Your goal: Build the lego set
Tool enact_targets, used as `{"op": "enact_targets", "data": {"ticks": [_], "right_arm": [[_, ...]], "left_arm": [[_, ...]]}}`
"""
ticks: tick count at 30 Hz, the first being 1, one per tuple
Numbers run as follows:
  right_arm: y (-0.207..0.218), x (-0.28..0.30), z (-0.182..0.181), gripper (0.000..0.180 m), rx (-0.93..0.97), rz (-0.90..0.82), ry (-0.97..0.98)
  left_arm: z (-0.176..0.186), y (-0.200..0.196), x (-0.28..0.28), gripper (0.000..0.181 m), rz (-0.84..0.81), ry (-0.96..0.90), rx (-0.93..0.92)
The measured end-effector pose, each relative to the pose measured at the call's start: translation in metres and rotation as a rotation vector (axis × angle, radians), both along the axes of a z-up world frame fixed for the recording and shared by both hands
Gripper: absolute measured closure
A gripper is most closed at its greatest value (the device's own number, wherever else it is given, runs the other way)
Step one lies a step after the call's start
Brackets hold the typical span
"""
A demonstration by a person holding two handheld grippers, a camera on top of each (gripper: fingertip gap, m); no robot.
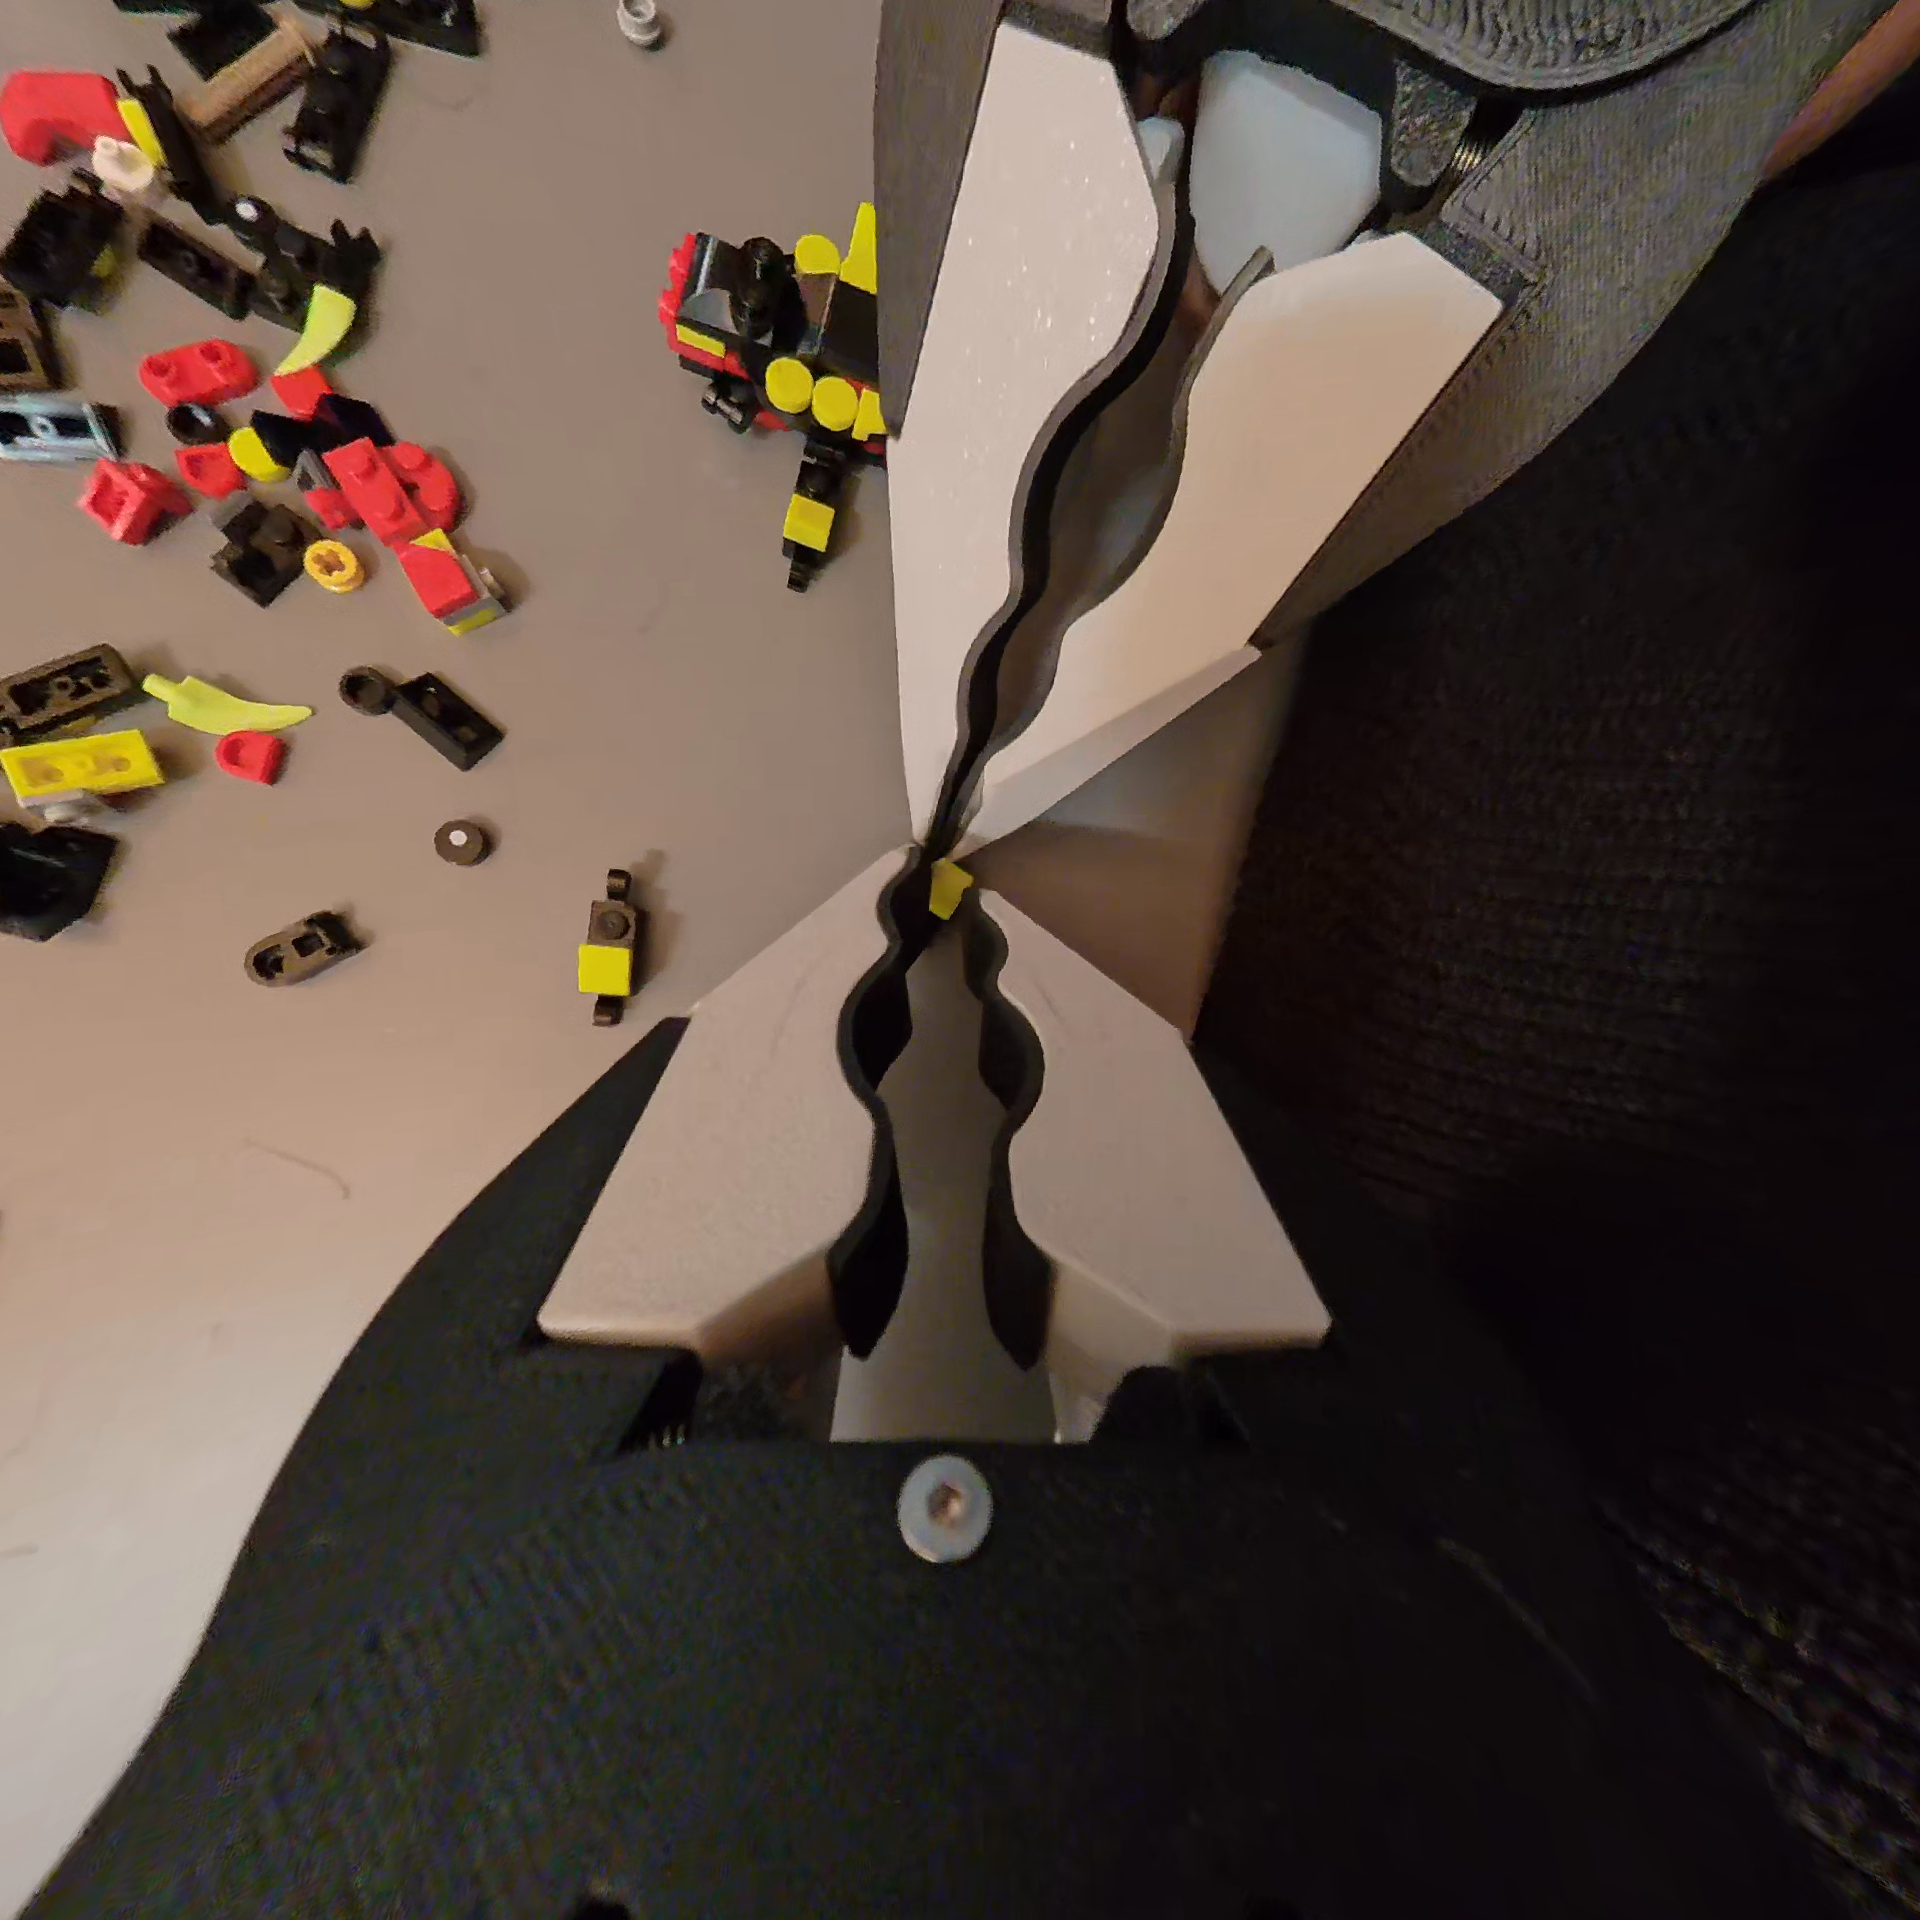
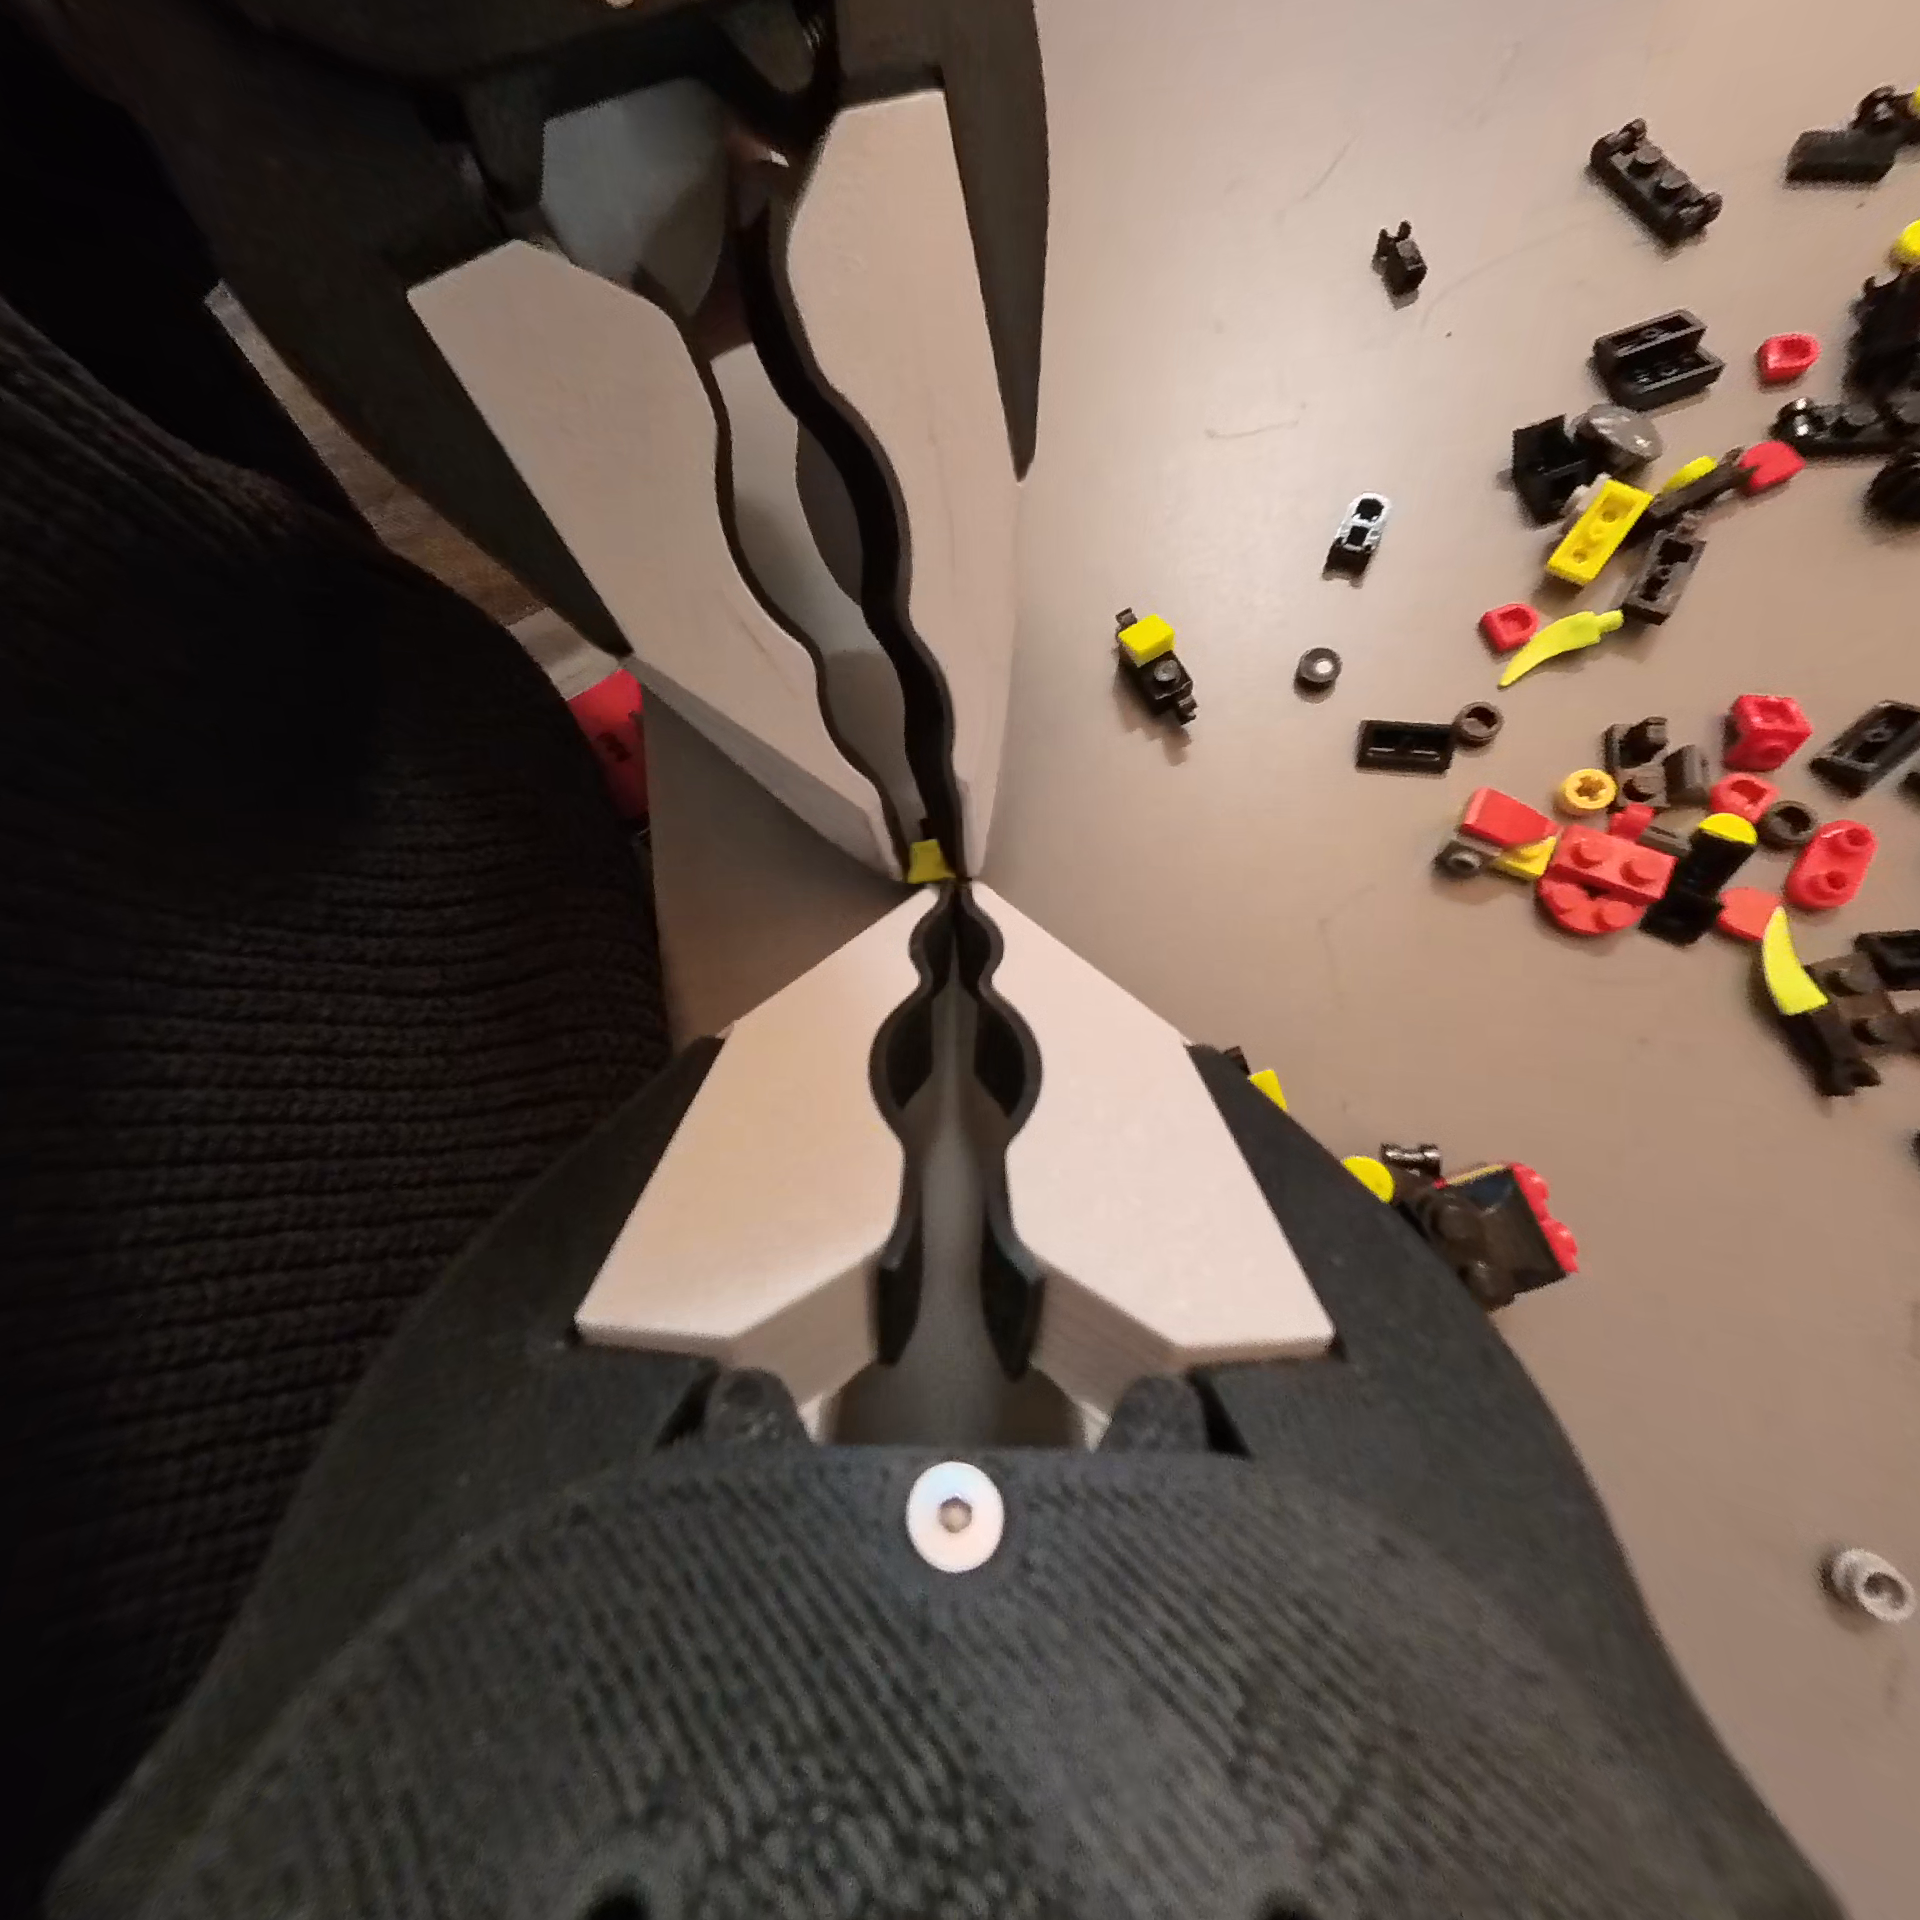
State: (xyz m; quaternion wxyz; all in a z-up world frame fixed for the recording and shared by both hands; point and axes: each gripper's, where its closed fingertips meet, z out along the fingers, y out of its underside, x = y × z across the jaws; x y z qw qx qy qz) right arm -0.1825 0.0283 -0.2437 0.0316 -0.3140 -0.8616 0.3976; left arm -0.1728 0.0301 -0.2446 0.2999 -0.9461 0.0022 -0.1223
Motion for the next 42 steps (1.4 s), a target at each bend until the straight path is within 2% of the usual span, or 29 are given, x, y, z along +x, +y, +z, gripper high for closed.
{"op": "enact_targets", "data": {"ticks": [3,13,18,35,42], "right_arm": [[0.0,-0.001,0.0,0.18,0.007,0.002,0.011],[0.003,-0.002,0.0,0.18,-0.004,-0.012,0.007],[0.003,-0.003,0.0,0.18,-0.001,-0.013,0.013],[0.005,-0.007,0.001,0.18,0.024,-0.014,0.054],[0.006,-0.006,0.001,0.18,0.026,-0.013,0.056]], "left_arm": [[-0.004,-0.004,-0.002,0.181,0.011,0.012,-0.05],[0.004,-0.001,-0.008,0.181,0.067,0.008,0.021],[0.004,-0.009,-0.008,0.177,0.078,-0.041,0.02],[-0.005,-0.018,-0.01,0.175,0.082,-0.001,-0.019],[-0.002,-0.016,-0.008,0.163,0.12,-0.043,-0.016]]}}
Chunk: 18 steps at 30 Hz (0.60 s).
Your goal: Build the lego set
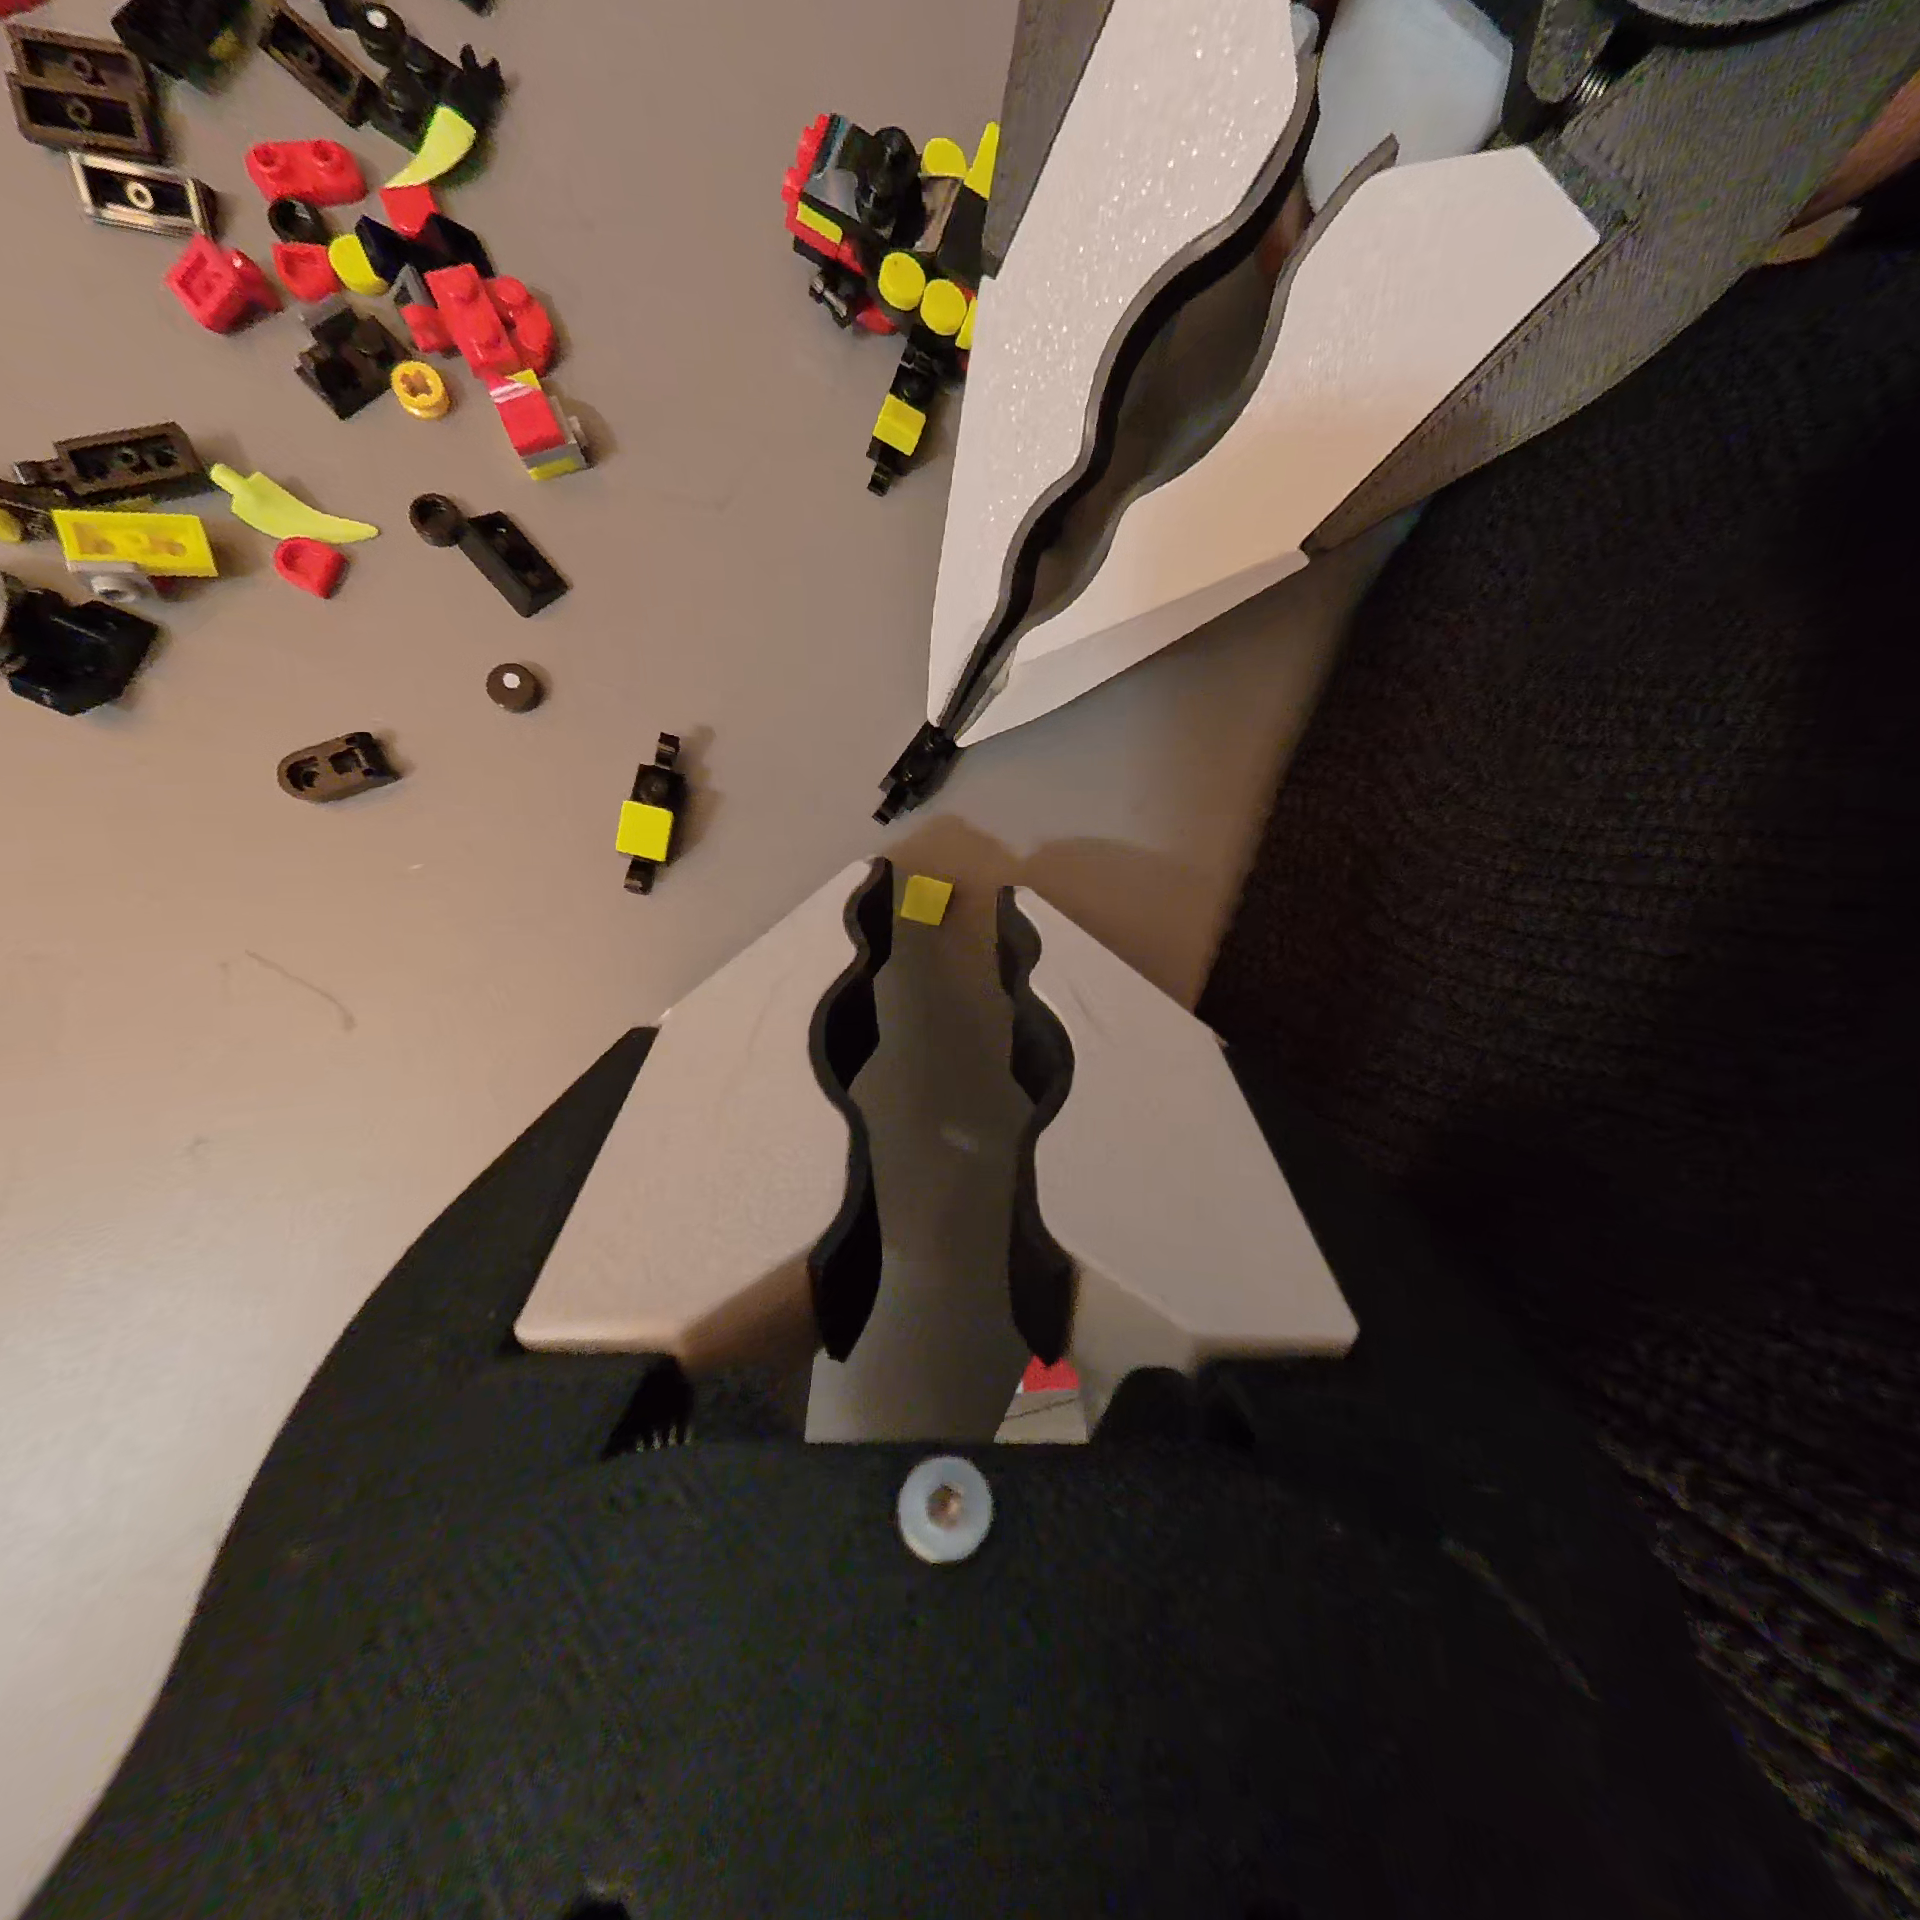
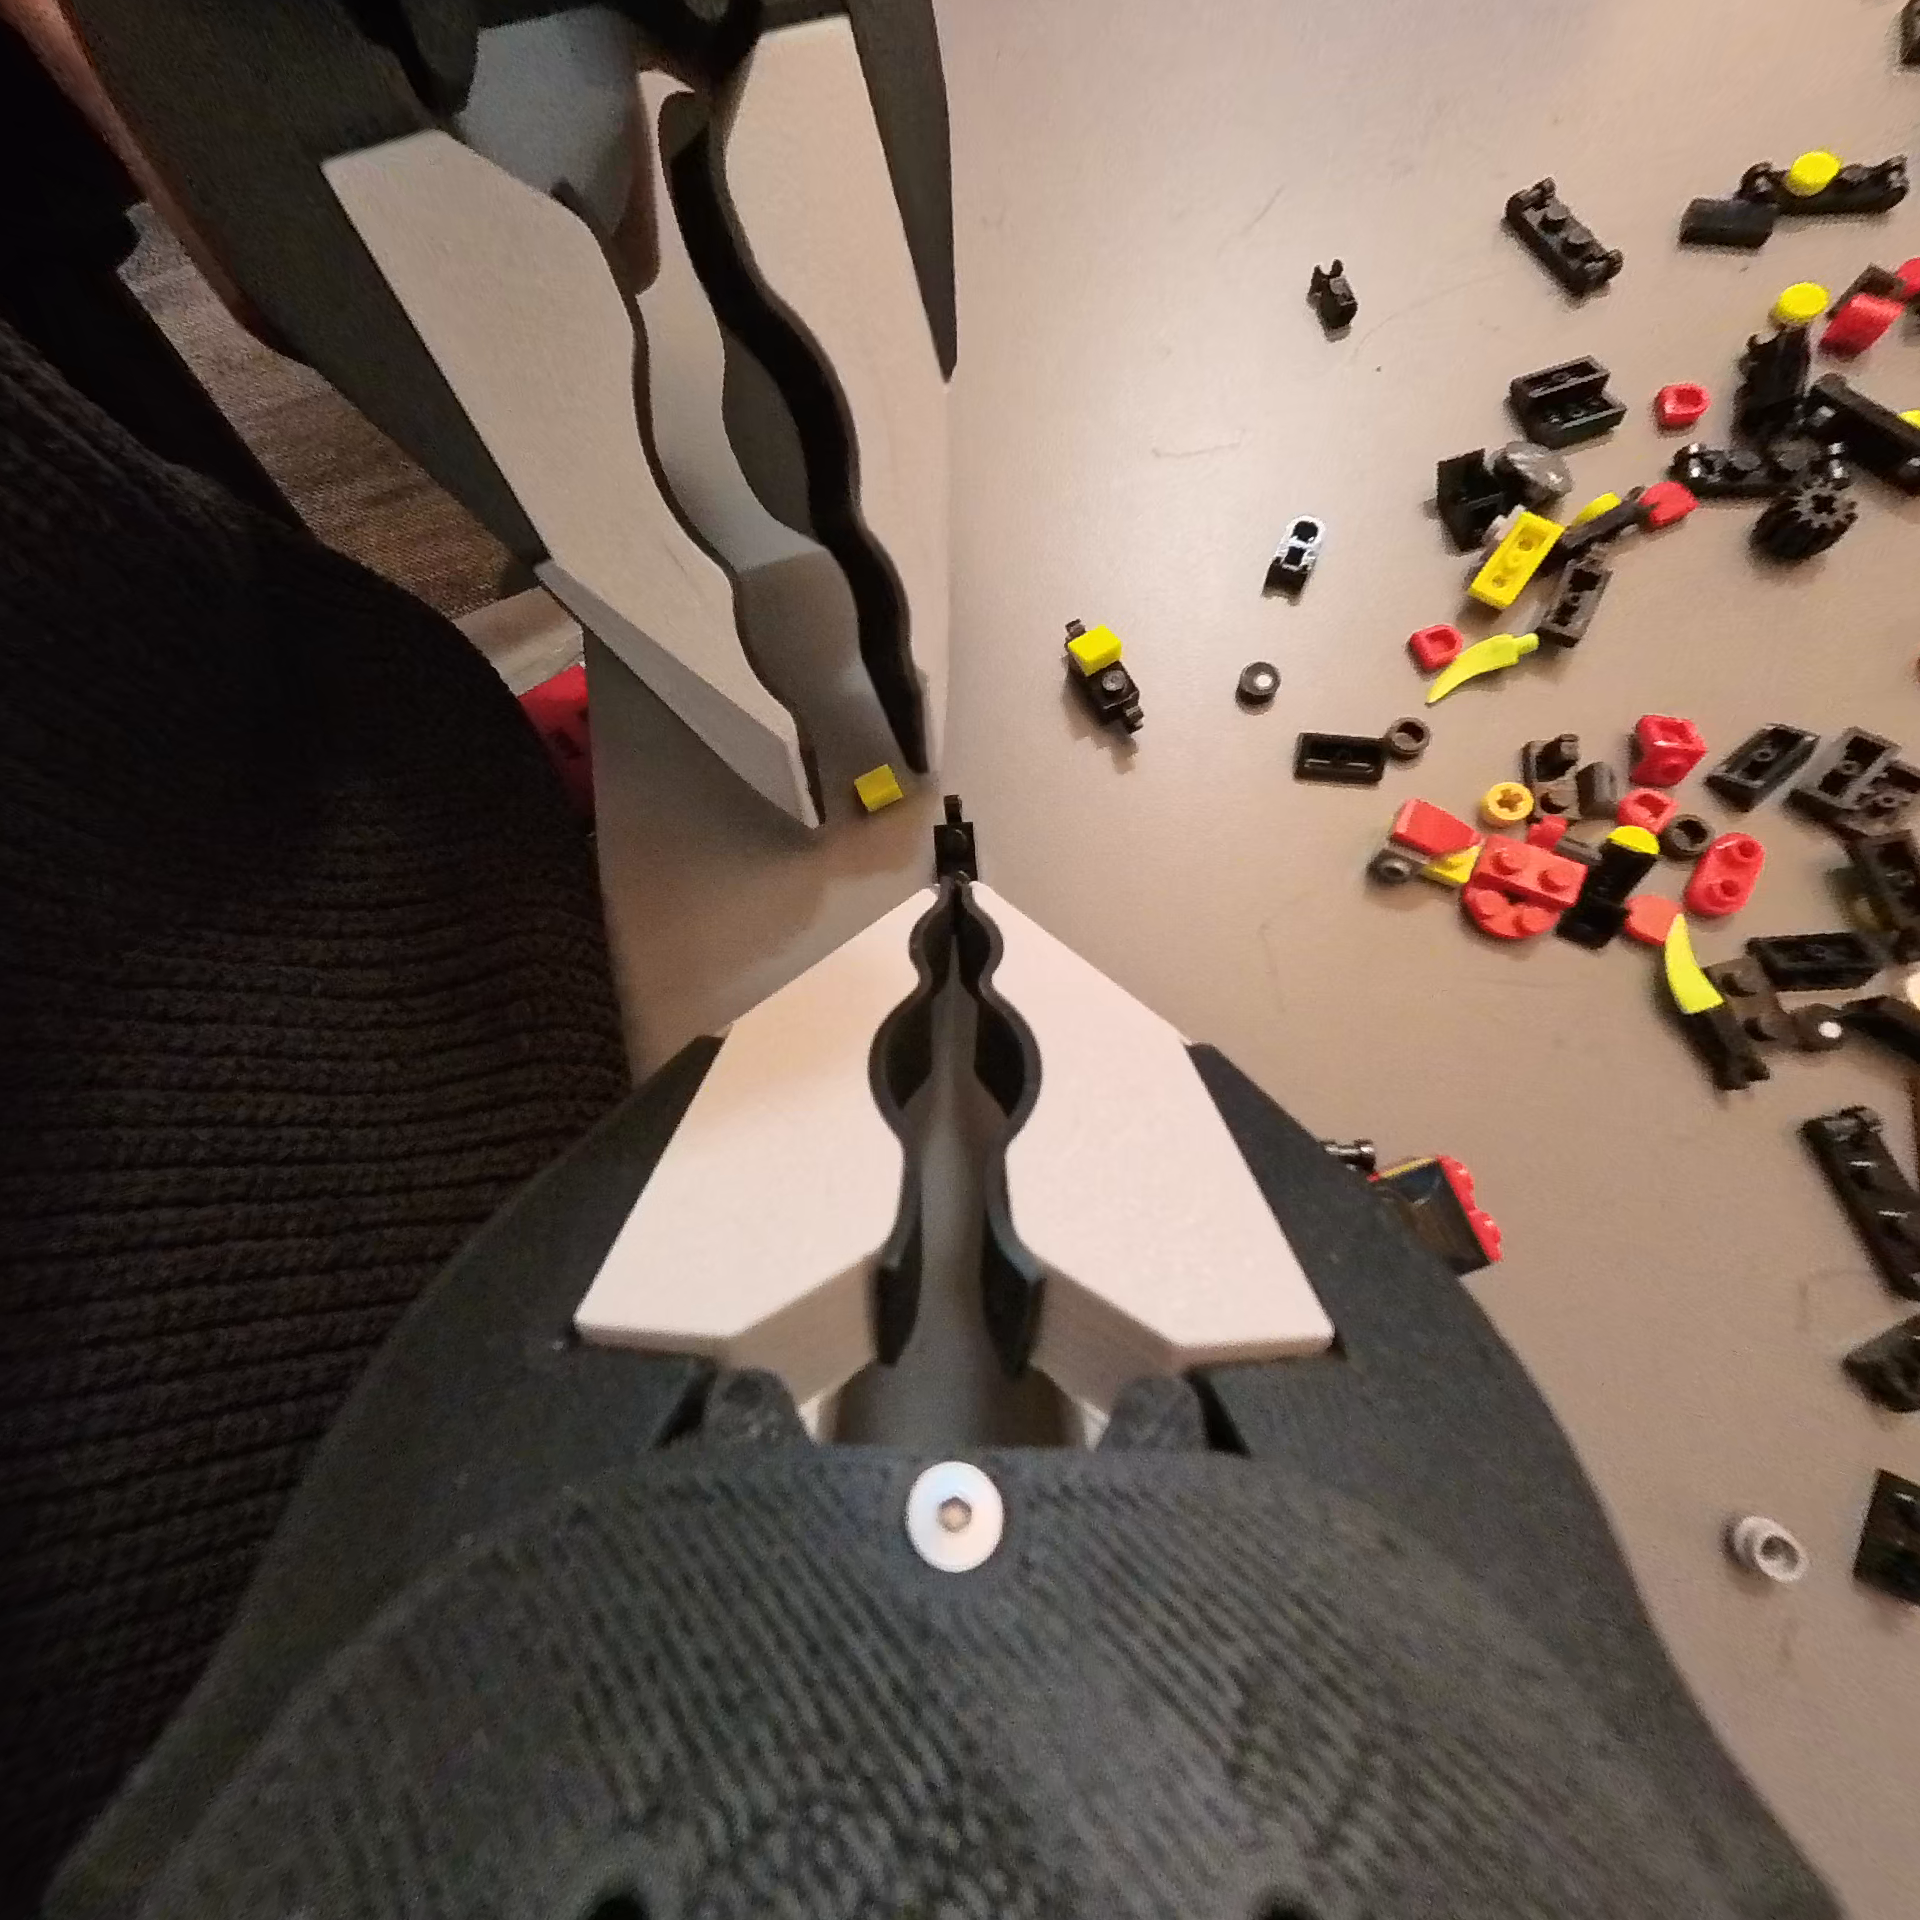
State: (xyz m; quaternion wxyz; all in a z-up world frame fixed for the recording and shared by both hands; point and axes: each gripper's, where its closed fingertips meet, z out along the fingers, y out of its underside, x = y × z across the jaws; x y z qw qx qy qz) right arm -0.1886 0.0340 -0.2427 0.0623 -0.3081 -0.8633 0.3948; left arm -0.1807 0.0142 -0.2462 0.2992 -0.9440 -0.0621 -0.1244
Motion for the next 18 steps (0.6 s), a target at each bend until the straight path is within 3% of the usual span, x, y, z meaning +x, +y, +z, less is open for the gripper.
{"op": "enact_targets", "data": {"ticks": [18], "right_arm": [[-0.0008,0.0014,0.0004,0.18,-0.004,0.005,-0.006]], "left_arm": [[-0.0055,-0.0016,-0.0024,0.169,-0.025,0.087,-0.022]]}}
